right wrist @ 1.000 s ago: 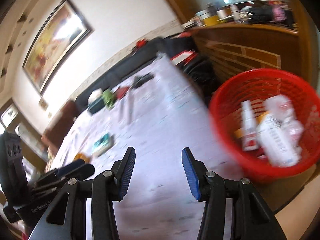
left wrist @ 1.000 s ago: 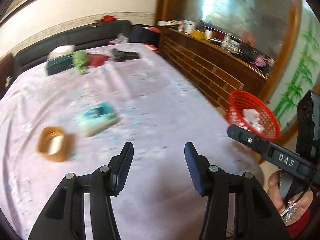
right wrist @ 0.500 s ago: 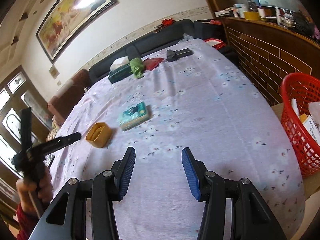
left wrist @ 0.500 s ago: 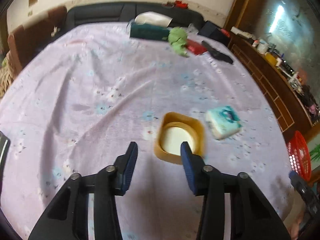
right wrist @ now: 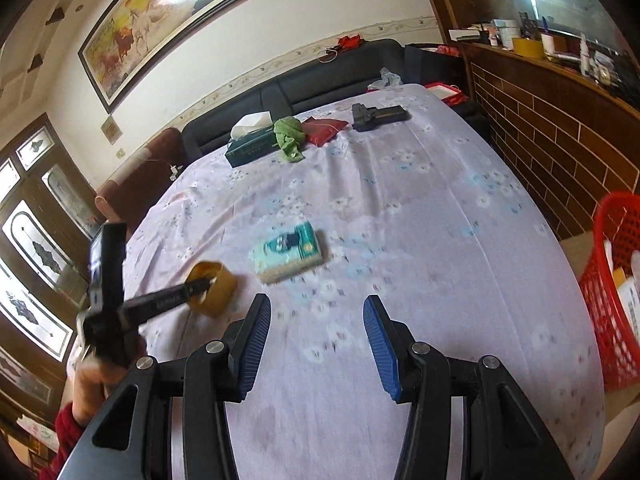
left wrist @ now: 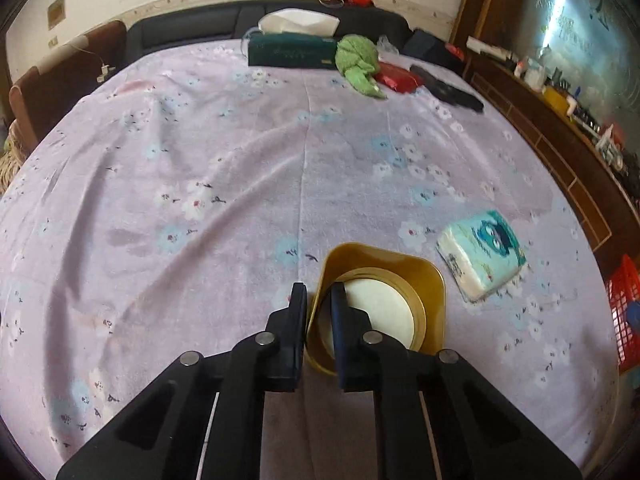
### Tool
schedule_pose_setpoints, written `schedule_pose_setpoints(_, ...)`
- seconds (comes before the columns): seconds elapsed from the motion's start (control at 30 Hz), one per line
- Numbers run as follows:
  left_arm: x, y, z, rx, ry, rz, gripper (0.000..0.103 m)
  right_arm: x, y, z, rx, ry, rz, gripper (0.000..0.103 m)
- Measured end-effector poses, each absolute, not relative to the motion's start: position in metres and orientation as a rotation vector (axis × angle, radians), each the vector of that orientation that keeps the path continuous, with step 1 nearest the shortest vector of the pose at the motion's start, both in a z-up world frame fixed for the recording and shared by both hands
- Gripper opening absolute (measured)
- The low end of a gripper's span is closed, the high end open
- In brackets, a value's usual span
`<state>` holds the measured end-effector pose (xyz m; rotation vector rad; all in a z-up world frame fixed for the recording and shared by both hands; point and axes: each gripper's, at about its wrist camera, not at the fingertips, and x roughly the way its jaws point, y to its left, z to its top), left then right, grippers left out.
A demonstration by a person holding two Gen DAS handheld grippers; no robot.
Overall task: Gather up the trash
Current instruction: 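Grasp the yellow square container with left tool while right tool grasps the teal wipes pack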
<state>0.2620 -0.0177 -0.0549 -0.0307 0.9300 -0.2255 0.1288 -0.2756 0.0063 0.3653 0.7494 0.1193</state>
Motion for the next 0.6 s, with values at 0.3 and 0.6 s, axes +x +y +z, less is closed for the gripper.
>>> schedule_pose_setpoints(0.3,0.271,0.025,-0.046,-0.158,0.855,-0.117,0.007,0.233,-0.26,-0.023,0.375,0.879,0.132,0.052)
schedule_pose_setpoints(0.6,0.27,0.036,-0.044,-0.172,0.846,-0.055,0.007,0.254,-0.23,-0.052,0.443,0.991,0.28,0.048)
